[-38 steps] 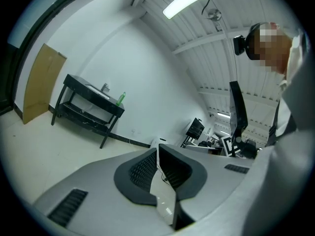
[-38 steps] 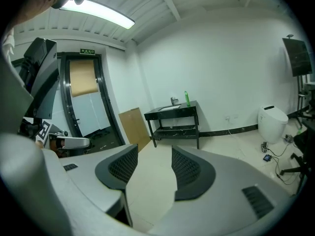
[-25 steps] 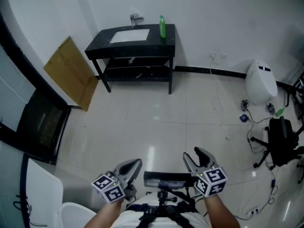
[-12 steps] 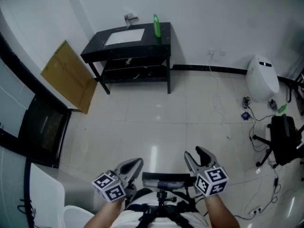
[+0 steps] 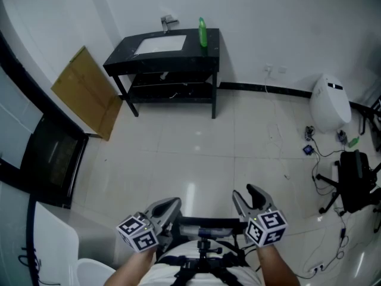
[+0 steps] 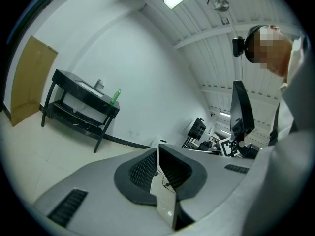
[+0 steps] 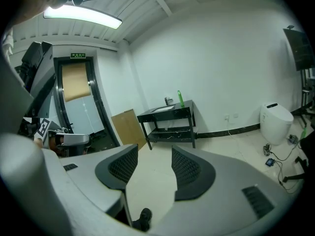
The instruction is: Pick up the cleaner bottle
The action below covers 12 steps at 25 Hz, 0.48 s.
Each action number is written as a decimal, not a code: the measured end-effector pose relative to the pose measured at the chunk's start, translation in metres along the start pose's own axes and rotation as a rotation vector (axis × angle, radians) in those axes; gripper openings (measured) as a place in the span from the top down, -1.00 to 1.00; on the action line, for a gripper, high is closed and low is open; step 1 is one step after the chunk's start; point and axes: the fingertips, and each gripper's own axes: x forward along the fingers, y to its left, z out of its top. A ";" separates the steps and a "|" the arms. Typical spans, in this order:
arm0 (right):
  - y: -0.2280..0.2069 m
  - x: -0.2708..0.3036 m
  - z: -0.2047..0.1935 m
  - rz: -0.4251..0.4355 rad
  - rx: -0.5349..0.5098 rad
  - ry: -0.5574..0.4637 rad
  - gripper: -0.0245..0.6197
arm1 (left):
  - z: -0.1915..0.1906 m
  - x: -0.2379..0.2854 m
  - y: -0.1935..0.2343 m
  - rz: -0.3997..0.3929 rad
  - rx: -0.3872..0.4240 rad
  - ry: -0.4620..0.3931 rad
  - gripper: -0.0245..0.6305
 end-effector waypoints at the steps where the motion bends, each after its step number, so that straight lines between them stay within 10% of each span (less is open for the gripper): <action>1: 0.000 0.004 0.001 -0.006 0.000 -0.003 0.23 | 0.002 0.001 0.004 -0.006 -0.002 0.000 0.93; 12: 0.032 0.057 0.025 -0.059 0.029 -0.003 0.23 | 0.044 -0.004 0.069 -0.053 -0.005 0.016 0.93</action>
